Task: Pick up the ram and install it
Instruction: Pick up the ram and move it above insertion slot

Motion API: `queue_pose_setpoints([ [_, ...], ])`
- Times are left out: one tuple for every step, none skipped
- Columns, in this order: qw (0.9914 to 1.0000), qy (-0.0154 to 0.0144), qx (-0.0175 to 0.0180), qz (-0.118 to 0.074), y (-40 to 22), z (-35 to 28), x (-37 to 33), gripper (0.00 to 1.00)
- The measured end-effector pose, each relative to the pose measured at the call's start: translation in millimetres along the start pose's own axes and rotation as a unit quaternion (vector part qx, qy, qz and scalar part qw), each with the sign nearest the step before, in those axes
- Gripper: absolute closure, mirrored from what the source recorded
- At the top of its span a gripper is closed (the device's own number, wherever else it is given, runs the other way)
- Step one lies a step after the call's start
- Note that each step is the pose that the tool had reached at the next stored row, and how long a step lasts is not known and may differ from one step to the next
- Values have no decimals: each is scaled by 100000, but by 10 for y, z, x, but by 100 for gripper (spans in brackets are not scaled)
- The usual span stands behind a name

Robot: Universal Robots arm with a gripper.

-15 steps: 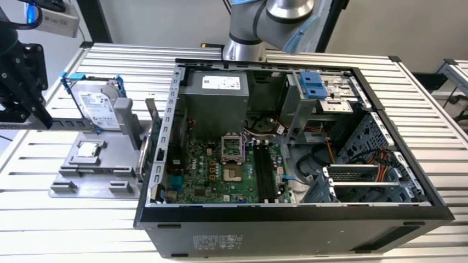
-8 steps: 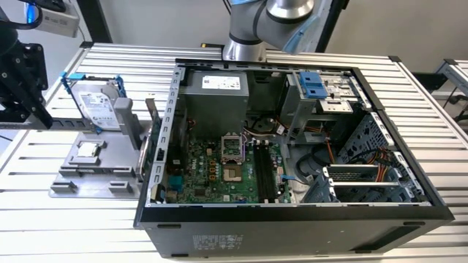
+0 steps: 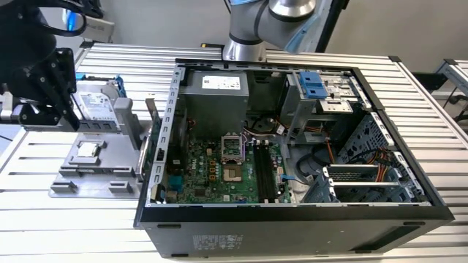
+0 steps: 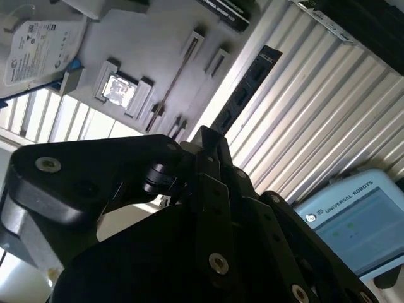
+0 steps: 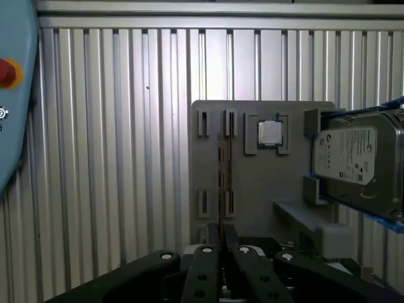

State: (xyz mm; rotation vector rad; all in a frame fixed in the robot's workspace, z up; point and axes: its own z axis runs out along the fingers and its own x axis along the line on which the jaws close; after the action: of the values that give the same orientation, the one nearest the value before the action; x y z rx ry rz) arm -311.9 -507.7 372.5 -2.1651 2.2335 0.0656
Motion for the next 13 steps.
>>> queue_pose_setpoints([
  [100000,-4,3,0,-42,7,-1,100],
  [100000,4,2,2,-91,15,-2,100],
  [100000,8,6,1,-132,21,-3,100],
  [100000,16,4,0,-181,29,-4,100],
  [100000,19,6,1,-228,36,-5,100],
  [100000,24,5,2,-273,44,-6,100],
  [100000,29,6,0,-318,50,-8,100],
  [100000,34,3,2,-361,57,-8,100],
  [100000,32,3,2,-406,64,-9,100],
  [100000,37,3,4,-451,70,-11,100],
  [100000,38,5,1,-499,78,-11,100],
  [100000,42,4,2,-544,84,-13,100],
  [100000,43,4,1,-589,86,-14,100],
])
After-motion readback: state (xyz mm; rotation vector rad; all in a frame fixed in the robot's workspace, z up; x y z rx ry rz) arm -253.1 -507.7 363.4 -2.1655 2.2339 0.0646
